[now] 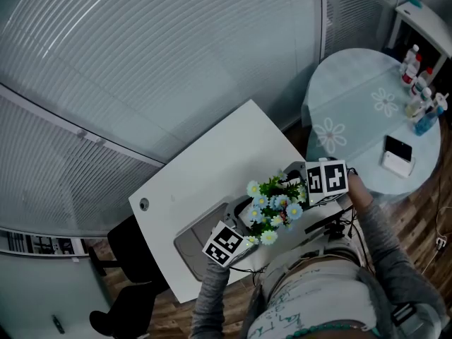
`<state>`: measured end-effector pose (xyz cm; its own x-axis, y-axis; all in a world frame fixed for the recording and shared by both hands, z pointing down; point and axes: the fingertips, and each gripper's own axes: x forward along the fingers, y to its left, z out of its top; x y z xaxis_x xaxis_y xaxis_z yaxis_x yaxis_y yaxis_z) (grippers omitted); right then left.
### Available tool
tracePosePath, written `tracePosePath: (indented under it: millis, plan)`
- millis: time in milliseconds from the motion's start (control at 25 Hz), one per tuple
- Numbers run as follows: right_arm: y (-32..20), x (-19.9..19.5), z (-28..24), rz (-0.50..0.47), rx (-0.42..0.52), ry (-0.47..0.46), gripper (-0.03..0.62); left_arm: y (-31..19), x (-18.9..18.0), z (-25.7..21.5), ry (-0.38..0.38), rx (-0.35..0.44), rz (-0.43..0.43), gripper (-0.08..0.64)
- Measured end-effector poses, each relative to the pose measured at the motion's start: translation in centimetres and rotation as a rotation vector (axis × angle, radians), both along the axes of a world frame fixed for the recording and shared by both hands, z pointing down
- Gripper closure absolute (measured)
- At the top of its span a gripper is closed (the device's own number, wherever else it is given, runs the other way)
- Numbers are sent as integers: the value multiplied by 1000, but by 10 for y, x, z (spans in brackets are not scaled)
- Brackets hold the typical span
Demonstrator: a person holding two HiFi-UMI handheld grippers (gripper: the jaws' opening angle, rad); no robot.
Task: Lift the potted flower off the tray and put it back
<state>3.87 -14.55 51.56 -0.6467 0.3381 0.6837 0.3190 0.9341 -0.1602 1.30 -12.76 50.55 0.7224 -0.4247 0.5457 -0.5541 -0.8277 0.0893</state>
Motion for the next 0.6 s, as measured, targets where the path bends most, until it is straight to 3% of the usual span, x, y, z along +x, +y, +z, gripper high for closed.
tracePosePath:
  millis: [600]
  plan:
    - [-1,25,-29,-59,-10,-19,230,3,26,-28,18,-4,-67,132]
